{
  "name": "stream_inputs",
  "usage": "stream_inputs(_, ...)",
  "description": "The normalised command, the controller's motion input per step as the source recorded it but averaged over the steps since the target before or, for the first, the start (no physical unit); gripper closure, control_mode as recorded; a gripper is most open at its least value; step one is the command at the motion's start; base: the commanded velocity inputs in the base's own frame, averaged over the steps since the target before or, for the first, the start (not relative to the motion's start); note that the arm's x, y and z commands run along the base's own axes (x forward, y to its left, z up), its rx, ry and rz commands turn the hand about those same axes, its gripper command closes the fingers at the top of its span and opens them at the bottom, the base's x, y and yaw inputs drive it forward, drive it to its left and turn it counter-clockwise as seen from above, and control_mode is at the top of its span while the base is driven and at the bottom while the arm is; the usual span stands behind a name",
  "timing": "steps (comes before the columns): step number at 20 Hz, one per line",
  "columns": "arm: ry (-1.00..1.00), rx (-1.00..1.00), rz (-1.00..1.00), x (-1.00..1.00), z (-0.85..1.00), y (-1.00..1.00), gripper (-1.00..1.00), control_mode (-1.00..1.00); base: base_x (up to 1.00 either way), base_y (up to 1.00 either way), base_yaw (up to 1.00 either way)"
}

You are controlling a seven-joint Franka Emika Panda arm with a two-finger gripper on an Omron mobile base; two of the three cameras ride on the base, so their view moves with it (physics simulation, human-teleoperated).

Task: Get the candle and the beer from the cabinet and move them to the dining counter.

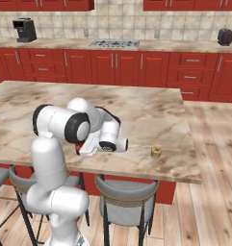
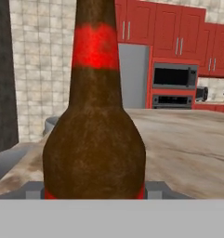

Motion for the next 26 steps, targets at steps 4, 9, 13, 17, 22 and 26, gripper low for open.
stream_inputs(4,0.00,0.00,0.00,0.32,-0.18,0.00,1.00,-1.00,0.00,0.00,0.00)
stream_inputs(9,0.00,0.00,0.00,0.17,-0.20,0.00,-1.00,-1.00,0.00,0.00,0.00)
stream_inputs(13,-0.03,0.00,0.01,-0.07,-0.05,0.00,-1.00,-1.00,0.00,0.00,0.00)
stream_inputs(17,-0.09,0.00,0.00,-0.35,0.08,0.00,-1.00,-1.00,0.00,0.00,0.00)
stream_inputs(22,0.00,0.00,0.00,-0.19,0.35,0.00,-1.00,-1.00,0.00,0.00,0.00)
stream_inputs(26,0.00,0.00,0.00,-0.05,0.43,0.00,-1.00,-1.00,0.00,0.00,0.00)
